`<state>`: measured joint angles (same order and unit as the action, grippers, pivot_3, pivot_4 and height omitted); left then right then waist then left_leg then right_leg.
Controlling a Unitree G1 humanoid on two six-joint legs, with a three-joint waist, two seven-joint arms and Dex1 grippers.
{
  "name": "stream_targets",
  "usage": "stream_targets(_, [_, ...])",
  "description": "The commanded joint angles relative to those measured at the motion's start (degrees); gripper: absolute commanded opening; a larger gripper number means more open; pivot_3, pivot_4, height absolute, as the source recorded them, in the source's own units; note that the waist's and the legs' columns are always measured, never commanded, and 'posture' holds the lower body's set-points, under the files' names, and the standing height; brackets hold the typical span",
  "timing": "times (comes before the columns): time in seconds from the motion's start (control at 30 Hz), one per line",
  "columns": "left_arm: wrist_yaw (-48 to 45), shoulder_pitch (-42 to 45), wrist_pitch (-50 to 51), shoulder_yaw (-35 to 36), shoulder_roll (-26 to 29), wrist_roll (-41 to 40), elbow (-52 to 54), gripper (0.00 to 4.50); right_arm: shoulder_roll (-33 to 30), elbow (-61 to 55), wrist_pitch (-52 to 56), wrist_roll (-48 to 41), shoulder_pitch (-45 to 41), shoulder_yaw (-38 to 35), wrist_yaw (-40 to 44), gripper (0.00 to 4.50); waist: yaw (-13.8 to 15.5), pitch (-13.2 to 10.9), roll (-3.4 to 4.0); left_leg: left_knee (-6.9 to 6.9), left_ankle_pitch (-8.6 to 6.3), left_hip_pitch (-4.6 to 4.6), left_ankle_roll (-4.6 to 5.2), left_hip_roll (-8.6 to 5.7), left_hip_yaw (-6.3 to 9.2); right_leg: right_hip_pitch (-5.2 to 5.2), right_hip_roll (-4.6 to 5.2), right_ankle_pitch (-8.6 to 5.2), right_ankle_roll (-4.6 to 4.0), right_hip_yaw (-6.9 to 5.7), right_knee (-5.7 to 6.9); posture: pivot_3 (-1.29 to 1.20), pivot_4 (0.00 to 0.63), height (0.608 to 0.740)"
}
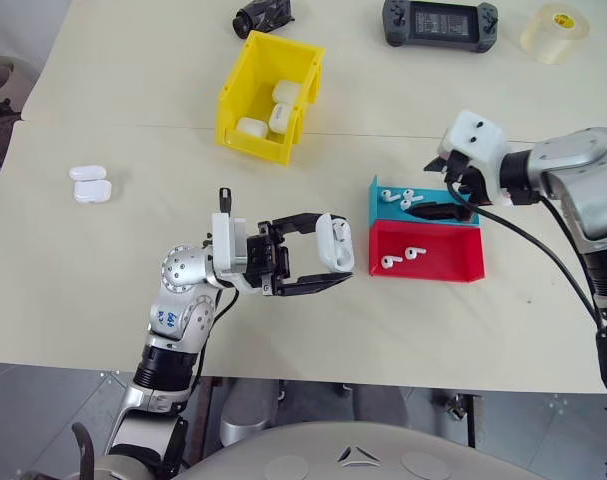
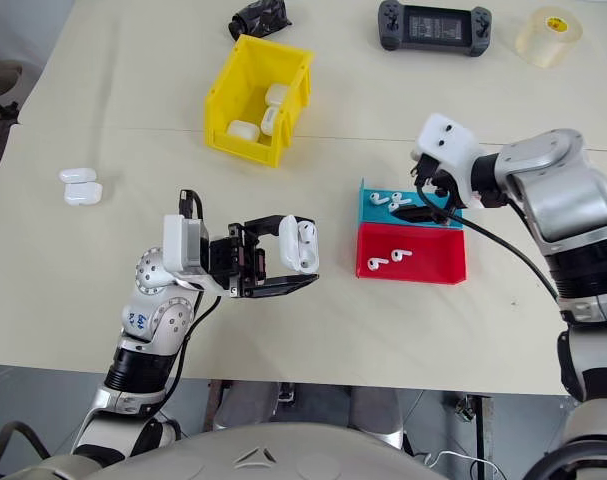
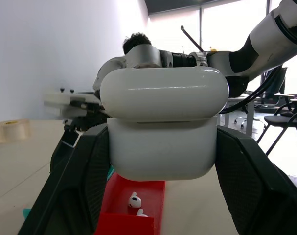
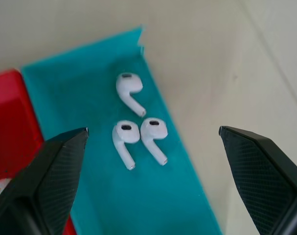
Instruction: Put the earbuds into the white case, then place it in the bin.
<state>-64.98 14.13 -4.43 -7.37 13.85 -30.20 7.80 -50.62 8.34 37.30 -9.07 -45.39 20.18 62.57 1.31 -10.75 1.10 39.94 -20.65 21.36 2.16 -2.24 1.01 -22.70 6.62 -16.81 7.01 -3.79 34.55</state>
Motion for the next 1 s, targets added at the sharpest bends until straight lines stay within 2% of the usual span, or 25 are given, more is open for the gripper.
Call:
stream_targets(0.03, [0.76,-0.47,-1.39,-0.18,-0.28,0.07,2.16,2.80,1.23,2.21,-1.58,2.61,-2.46,0.06,0.94,4.47,-0.02,0.00,0.00,0.00,0.00,0.00,0.00,-0.01,-0.01,-0.01,0.00,0.00,0.00,0.01,0.06,0.00,0.150,0.740])
stream_targets(0.53, [1.80,-1.10,-1.62,-0.57,0.00,0.05,3.09,2.80,5.18,7.81,-2.85,6.42,-6.11,0.03,6.44,4.47,-0.06,0.00,0.00,0.01,0.00,0.00,-0.01,0.01,-0.02,-0.02,-0.05,0.01,0.02,-0.02,0.22,0.00,0.150,0.740])
stream_targets(1.0, [2.21,-0.78,-1.54,-0.62,-0.11,-0.04,3.13,2.80,7.28,15.40,-3.83,9.17,-8.98,-0.84,5.25,4.47,-0.13,0.00,0.00,0.01,0.00,0.00,-0.01,0.00,-0.03,-0.03,-0.06,0.01,0.02,-0.05,0.26,0.00,0.150,0.740])
